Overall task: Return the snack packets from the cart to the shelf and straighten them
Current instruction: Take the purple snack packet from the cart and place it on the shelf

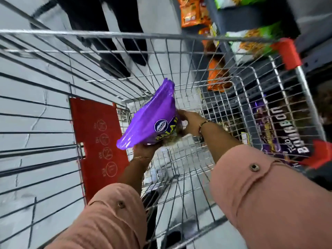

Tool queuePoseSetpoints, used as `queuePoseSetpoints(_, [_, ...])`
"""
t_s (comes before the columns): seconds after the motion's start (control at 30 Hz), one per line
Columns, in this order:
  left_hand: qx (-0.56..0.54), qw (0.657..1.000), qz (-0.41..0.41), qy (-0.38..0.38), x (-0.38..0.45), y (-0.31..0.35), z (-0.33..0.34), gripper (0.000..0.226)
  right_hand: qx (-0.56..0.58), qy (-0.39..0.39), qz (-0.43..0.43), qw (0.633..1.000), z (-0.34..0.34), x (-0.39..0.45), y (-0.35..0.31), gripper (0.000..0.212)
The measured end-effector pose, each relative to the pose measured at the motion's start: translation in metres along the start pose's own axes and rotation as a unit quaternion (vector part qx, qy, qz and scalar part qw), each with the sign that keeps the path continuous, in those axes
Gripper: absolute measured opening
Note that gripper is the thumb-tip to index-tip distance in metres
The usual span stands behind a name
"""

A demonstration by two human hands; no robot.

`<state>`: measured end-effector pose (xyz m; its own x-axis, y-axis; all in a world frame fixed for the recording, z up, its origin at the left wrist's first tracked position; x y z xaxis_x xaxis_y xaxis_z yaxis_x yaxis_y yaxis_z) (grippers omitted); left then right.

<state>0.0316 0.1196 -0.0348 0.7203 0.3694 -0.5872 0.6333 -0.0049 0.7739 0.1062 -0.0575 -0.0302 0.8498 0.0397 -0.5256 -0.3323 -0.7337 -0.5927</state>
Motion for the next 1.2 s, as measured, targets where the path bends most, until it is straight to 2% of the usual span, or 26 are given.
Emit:
queuePoseSetpoints(0.07, [-0.003, 0.999, 0.022, -0.036, -0.013, 0.023, 0.008, 0.05, 0.017, 0.005, 0.002, 1.0, -0.035, -0.03, -0.005, 0.073])
queuePoseSetpoints(0.17, [-0.021, 0.992, 0.07, -0.107, -0.061, 0.086, 0.025, 0.021, 0.028, 0.042, -0.018, 0.999, -0.099, -0.085, -0.024, 0.071])
queuePoseSetpoints(0.27, [-0.042, 0.973, 0.148, -0.17, -0.117, 0.154, 0.038, 0.026, 0.038, 0.107, -0.065, 0.991, -0.167, -0.143, -0.047, 0.073])
queuePoseSetpoints(0.33, [-0.065, 0.959, 0.203, -0.187, -0.161, 0.202, 0.04, 0.031, 0.07, 0.146, -0.095, 0.982, -0.213, -0.194, -0.067, 0.062])
queuePoseSetpoints(0.4, [-0.086, 0.943, 0.248, -0.203, -0.206, 0.248, 0.04, 0.035, 0.113, 0.189, -0.145, 0.965, -0.255, -0.243, -0.09, 0.049])
queuePoseSetpoints(0.47, [-0.106, 0.923, 0.294, -0.226, -0.265, 0.293, 0.041, 0.045, 0.14, 0.239, -0.19, 0.942, -0.298, -0.299, -0.11, 0.047])
queuePoseSetpoints(0.57, [-0.131, 0.889, 0.361, -0.249, -0.341, 0.348, 0.046, 0.02, 0.162, 0.321, -0.215, 0.908, -0.355, -0.385, -0.131, 0.045])
queuePoseSetpoints(0.67, [-0.134, 0.848, 0.444, -0.257, -0.419, 0.397, 0.046, 0.047, 0.156, 0.4, -0.224, 0.875, -0.404, -0.464, -0.14, 0.045])
queuePoseSetpoints(0.7, [-0.14, 0.838, 0.453, -0.271, -0.442, 0.409, 0.05, 0.048, 0.151, 0.425, -0.226, 0.863, -0.419, -0.49, -0.143, 0.043])
queuePoseSetpoints(0.77, [-0.173, 0.819, 0.463, -0.291, -0.493, 0.43, 0.053, 0.022, 0.142, 0.488, -0.231, 0.829, -0.446, -0.535, -0.144, 0.036])
queuePoseSetpoints(0.8, [-0.179, 0.812, 0.476, -0.286, -0.514, 0.44, 0.059, 0.012, 0.136, 0.525, -0.229, 0.809, -0.458, -0.56, -0.142, 0.035])
queuePoseSetpoints(0.87, [-0.19, 0.793, 0.498, -0.296, -0.56, 0.452, 0.076, 0.011, 0.126, 0.585, -0.223, 0.769, -0.477, -0.606, -0.131, 0.033])
queuePoseSetpoints(0.93, [-0.194, 0.769, 0.505, -0.341, -0.597, 0.456, 0.099, 0.022, 0.135, 0.62, -0.221, 0.741, -0.489, -0.638, -0.115, 0.031])
queuePoseSetpoints(1.0, [-0.18, 0.744, 0.497, -0.409, -0.633, 0.452, 0.126, 0.021, 0.144, 0.654, -0.198, 0.716, -0.502, -0.662, -0.088, 0.034])
queuePoseSetpoints(1.1, [-0.133, 0.692, 0.505, -0.499, -0.68, 0.441, 0.176, 0.04, 0.118, 0.716, -0.127, 0.676, -0.522, -0.693, -0.041, 0.038])
queuePoseSetpoints(1.2, [-0.091, 0.674, 0.472, -0.561, -0.704, 0.428, 0.235, 0.057, 0.084, 0.765, -0.03, 0.638, -0.532, -0.716, 0.004, 0.052])
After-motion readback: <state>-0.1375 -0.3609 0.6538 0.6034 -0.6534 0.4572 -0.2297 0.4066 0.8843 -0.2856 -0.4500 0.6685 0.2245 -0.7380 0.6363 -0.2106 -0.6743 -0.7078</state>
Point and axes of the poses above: each hand's wrist, its own x-axis towards the middle knuckle, its own z-axis out of the palm, y = z × x, the point moved 7 cm from there along x, towards the middle knuckle, and after that the axes turned 12 degrees about y, right-handed, at the moved point
